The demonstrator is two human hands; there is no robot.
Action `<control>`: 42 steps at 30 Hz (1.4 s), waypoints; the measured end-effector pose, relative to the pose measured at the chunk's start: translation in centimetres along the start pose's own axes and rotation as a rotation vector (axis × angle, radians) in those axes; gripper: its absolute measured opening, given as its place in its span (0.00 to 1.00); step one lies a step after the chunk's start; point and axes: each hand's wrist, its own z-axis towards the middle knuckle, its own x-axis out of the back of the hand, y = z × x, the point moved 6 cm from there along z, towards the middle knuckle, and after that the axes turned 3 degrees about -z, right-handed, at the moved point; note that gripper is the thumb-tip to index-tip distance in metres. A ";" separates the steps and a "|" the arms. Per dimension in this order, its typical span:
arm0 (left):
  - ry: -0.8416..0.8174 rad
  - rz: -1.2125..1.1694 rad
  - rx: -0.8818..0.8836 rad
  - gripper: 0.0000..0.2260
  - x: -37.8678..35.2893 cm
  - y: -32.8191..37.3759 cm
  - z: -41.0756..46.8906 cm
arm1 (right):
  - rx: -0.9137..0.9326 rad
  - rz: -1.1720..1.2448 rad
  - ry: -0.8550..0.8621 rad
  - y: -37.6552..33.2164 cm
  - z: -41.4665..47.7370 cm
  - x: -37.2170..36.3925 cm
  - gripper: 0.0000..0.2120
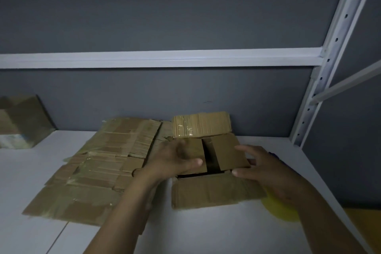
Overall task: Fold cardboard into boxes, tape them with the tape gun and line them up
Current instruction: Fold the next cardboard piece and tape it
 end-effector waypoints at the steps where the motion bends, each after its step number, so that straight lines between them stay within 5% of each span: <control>1: -0.064 0.123 0.039 0.45 -0.6 0.2 0.5 | 0.007 -0.079 -0.004 -0.3 0.2 -0.3 0.37; 5: -0.018 0.319 0.114 0.53 -2.8 1.3 1.2 | -0.003 -0.406 0.088 -1.7 1.3 -1.0 0.44; 10: 0.069 0.241 0.058 0.52 -3.2 0.4 1.5 | 0.016 -0.721 0.223 -2.9 2.7 -1.8 0.47; 16: 0.051 0.220 0.052 0.51 -3.1 0.4 1.8 | 0.148 -0.729 0.265 -3.4 2.8 -0.6 0.32; 19: 0.011 0.210 0.055 0.53 -3.4 0.1 2.1 | 0.193 -0.679 0.125 -3.4 3.1 -0.9 0.26; 25: 0.056 0.140 0.027 0.52 -3.2 0.5 2.2 | 0.139 -0.514 -0.044 -2.8 3.5 -1.2 0.39; 31: 0.385 -0.086 -0.155 0.31 -1.2 2.1 -0.3 | 0.070 -0.659 0.017 -2.5 4.0 -2.0 0.49; 37: 0.324 0.003 -0.400 0.12 -0.5 2.8 -1.2 | 0.281 -0.515 0.229 -5.2 3.1 -1.5 0.25; 42: 0.279 -0.050 -0.377 0.16 1.4 1.5 -1.6 | 0.385 -0.379 0.361 -5.7 0.7 2.8 0.12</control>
